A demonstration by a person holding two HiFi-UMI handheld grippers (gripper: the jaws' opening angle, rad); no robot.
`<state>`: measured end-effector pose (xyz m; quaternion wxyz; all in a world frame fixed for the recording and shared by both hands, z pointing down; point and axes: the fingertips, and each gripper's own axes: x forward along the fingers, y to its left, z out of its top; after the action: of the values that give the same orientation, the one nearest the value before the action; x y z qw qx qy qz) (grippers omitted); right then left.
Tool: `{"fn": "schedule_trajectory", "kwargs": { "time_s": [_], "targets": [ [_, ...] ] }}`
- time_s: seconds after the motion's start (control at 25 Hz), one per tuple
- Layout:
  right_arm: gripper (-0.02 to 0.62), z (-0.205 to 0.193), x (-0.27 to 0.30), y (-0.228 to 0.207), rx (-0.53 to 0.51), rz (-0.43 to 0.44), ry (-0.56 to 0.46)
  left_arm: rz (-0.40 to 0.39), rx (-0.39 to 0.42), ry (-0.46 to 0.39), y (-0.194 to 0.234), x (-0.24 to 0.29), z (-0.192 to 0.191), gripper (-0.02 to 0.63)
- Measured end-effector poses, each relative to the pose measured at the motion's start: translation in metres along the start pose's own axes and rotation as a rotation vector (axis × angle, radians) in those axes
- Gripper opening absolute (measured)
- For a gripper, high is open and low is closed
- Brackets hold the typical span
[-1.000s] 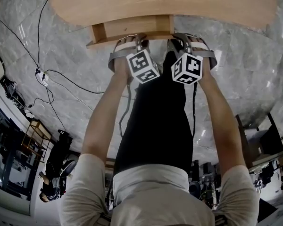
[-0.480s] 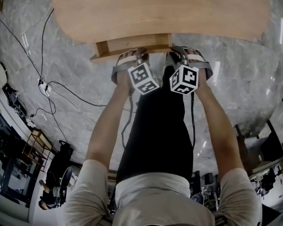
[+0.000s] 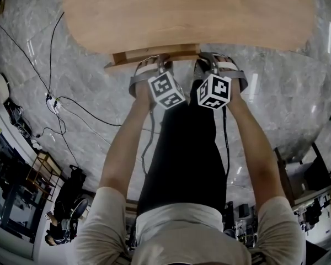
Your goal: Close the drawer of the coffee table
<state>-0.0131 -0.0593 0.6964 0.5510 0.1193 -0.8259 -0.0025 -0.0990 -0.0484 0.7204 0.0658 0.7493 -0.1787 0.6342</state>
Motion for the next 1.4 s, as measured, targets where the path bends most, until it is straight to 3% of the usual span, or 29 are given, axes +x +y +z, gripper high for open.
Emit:
{"fn": "schedule_trajectory", "kwargs": {
  "time_s": [0.72, 0.88, 1.0, 1.2, 1.4],
  "targets": [
    [0.086, 0.005, 0.008, -0.013, 0.088, -0.101, -0.007, 0.156, -0.069, -0.001, 0.02, 0.003, -0.002, 0.121],
    [0.006, 0.012, 0.004, -0.016, 0.15, -0.156, -0.057, 0.193, -0.075, -0.007, 0.021, 0.001, -0.002, 0.121],
    [0.008, 0.016, 0.002, -0.031, 0.145, -0.213, -0.071, 0.208, -0.071, -0.009, 0.021, 0.0, 0.0, 0.121],
    [0.008, 0.027, 0.004, -0.029, 0.099, -0.186, -0.077, 0.199, -0.078, -0.018, 0.024, -0.001, 0.0, 0.121],
    [0.008, 0.021, -0.001, -0.02, 0.143, -0.176, -0.081, 0.212, -0.093, -0.018, 0.025, -0.005, -0.001, 0.12]
  ]
}}
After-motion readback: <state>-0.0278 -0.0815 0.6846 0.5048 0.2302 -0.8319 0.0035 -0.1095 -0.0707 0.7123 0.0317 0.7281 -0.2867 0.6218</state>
